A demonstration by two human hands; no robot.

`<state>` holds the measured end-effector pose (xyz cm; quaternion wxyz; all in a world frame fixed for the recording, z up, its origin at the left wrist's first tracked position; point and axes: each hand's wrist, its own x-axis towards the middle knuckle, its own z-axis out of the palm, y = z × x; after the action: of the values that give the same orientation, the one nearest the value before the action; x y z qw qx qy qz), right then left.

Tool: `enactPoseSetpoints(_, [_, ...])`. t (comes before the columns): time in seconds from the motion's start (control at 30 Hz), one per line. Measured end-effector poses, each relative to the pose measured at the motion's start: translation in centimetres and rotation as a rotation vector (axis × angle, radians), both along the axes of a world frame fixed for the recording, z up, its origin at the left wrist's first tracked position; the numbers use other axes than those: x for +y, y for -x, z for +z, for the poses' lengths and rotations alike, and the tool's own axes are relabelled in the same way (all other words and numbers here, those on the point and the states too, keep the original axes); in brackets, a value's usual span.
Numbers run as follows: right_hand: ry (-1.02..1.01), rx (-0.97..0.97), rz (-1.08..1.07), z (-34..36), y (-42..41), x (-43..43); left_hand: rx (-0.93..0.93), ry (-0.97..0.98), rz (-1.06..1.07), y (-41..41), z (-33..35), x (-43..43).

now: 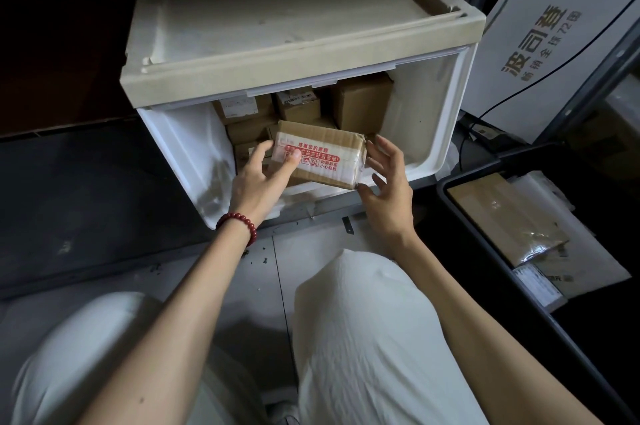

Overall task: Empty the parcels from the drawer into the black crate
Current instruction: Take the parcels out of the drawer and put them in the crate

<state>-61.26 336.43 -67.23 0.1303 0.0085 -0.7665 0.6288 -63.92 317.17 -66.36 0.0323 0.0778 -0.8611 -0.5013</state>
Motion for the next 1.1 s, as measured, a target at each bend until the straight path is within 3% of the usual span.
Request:
enactPoseSetpoints(0.13, [-0.046,-0.026,0.023,-0.2,0.0,0.0,0.048,-0.038,0.004,-0.4,0.6,0.6])
enactPoseSetpoints(0.43, [0.076,-0.124,-0.010,-0.1,-0.3,0.1,0.113,-0.148,0.013,-0.5,1.3,0.8])
enactPoseSetpoints(0.67, [0.215,-0.245,-0.113,0.0,0.1,0.1,0.171,-0.138,-0.131,-1.0,1.5,1.4])
enactPoseSetpoints(0.73, [0.233,-0.293,-0.109,0.0,0.1,0.1,0.204,-0.065,-0.210,-1.1,1.4,1.4])
enactPoseSetpoints(0.9, [0.231,-0.326,-0.123,0.1,0.3,0.4,0.209,0.330,-0.295,-0.9,0.9,1.5])
enactPoseSetpoints(1.1, [0.268,-0.376,-0.081,-0.2,0.4,0.9,0.299,0.420,-0.260,-0.8,0.8,1.7])
